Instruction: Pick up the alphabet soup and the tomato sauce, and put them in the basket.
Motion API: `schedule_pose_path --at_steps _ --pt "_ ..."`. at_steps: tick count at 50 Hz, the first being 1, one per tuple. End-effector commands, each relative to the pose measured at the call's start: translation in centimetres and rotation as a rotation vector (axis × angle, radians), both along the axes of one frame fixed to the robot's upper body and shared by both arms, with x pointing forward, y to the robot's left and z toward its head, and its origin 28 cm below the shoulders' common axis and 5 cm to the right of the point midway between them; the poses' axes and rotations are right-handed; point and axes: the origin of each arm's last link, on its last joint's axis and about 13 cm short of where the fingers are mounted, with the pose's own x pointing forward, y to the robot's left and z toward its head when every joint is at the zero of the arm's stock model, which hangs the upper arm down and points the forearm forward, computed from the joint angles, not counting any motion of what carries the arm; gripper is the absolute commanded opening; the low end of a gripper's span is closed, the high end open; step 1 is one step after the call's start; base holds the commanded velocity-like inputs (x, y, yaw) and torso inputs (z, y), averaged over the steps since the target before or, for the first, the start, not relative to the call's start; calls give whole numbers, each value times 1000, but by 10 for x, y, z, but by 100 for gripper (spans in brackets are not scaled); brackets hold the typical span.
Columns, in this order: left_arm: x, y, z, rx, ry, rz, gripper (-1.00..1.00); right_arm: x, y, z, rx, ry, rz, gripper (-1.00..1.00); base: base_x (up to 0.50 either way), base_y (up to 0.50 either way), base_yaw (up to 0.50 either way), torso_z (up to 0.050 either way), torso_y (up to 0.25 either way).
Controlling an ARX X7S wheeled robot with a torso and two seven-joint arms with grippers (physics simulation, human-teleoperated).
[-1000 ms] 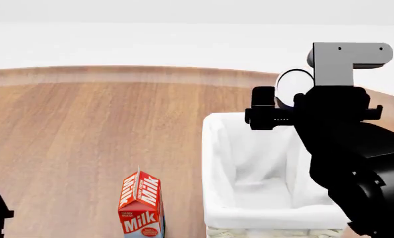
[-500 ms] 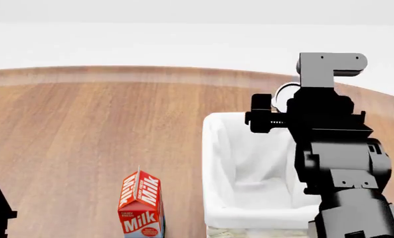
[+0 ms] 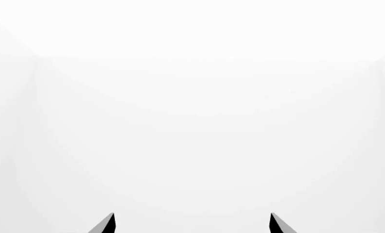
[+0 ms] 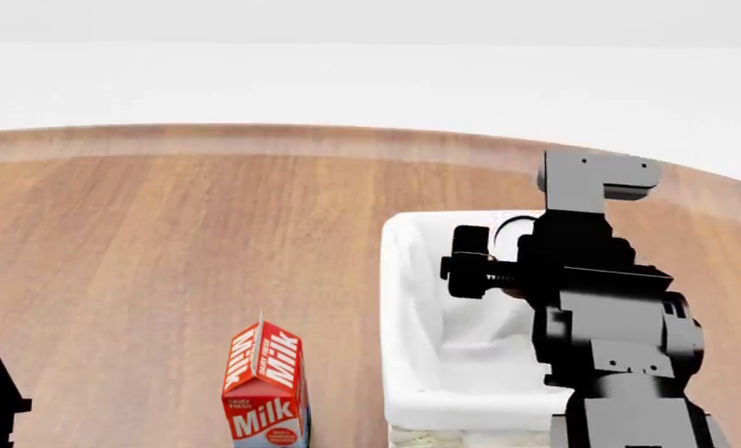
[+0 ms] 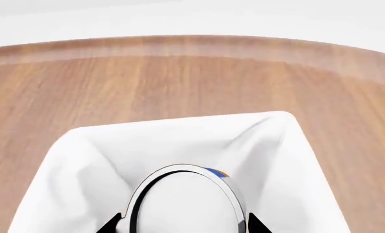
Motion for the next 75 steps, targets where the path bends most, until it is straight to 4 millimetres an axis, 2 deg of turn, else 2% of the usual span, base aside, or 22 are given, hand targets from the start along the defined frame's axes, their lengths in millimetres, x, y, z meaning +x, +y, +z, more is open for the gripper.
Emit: schedule_pose_path --at_steps 1,18,42,43,57,60,68,72,74,75 --pt "-1 0 -1 -1 2 -1 100 -3 3 -8 40 28 16 -100 0 0 0 0 0" --pt "0 0 -3 -4 2 -1 100 -10 5 -26 19 92 26 -100 0 0 0 0 1" --pt "0 -1 -2 -3 2 -6 100 -10 3 -25 -11 100 25 -100 0 0 0 0 1" --pt "0 -1 -2 -4 2 -5 100 -10 3 -24 -10 100 27 100 0 0 0 0 0" --pt "0 0 -2 -7 4 -7 100 -7 4 -17 2 81 48 100 0 0 0 0 0" --pt "0 0 -2 -7 3 -8 100 -4 3 -8 -3 65 56 100 0 0 0 0 0" --pt "0 -1 -2 -8 5 -10 100 8 -4 41 -54 -28 113 100 0 0 0 0 0" --pt "0 -1 -2 -8 4 -9 100 13 -1 76 -93 -84 229 100 0 0 0 0 0" --pt "-1 -1 -2 -10 4 -8 100 11 0 83 -114 -89 266 100 0 0 0 0 0" --pt "-1 0 -3 -7 5 -8 100 3 -1 75 -123 -16 299 100 0 0 0 0 0"
